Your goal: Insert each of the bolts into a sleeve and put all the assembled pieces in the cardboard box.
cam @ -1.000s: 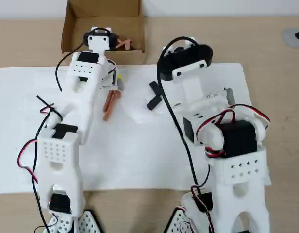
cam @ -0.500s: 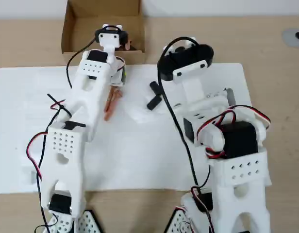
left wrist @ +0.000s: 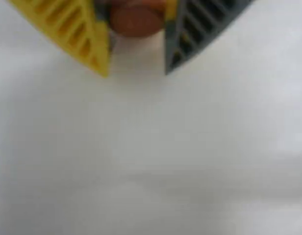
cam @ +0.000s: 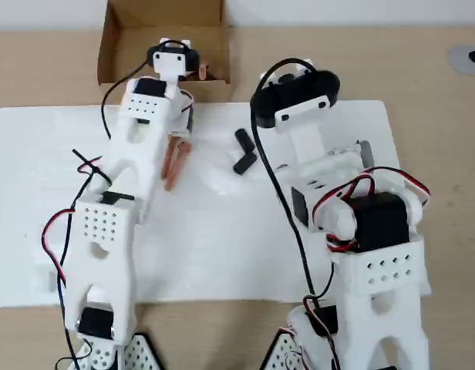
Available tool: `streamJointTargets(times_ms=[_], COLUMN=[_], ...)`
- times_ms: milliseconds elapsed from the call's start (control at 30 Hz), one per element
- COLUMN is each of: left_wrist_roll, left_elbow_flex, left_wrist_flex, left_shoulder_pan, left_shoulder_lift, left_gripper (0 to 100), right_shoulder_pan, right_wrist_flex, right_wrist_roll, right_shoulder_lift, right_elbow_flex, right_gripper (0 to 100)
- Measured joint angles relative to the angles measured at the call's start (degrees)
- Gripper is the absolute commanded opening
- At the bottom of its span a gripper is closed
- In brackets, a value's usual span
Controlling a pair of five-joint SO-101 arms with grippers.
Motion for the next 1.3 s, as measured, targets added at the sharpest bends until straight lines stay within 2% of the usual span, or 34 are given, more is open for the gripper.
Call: streamJointTargets(times_ms=[300,433,567,700,800,967,1167,1300], left_wrist_roll=[-4.92,-5.71,-5.89,-7.74,-7.91,-7.91,-8.0,-8.7], left_elbow_flex=[-7.91,-7.47,-5.8,-3.96,-2.73,-1.05,-2.37,-3.08], left_wrist_flex=[14.68,15.82,17.32,22.07,23.56,23.74,24.0,24.09], left_shoulder_pan=[-5.98,-7.47,-9.67,-10.11,-10.2,-11.25,-12.57,-12.48], left_shoulder_lift=[0.18,0.26,0.26,0.18,0.18,-0.09,0.0,0.09], left_gripper=[4,10,10,10,10,11,23,23], right_shoulder_pan=[0.0,0.0,0.0,-0.26,-3.25,-9.23,-13.1,-13.8], right_wrist_flex=[0.0,0.0,0.0,0.0,-0.62,-7.38,-13.1,-13.63], right_wrist_roll=[0.0,0.0,0.0,-0.09,-0.18,0.0,-0.09,-0.35], right_shoulder_lift=[0.0,0.0,0.0,0.0,0.0,0.0,0.0,0.0], right_elbow_flex=[0.0,0.0,1.23,4.4,7.74,13.45,17.23,17.58], right_gripper=[45.5,45.5,45.5,45.5,45.5,45.4,45.4,45.4])
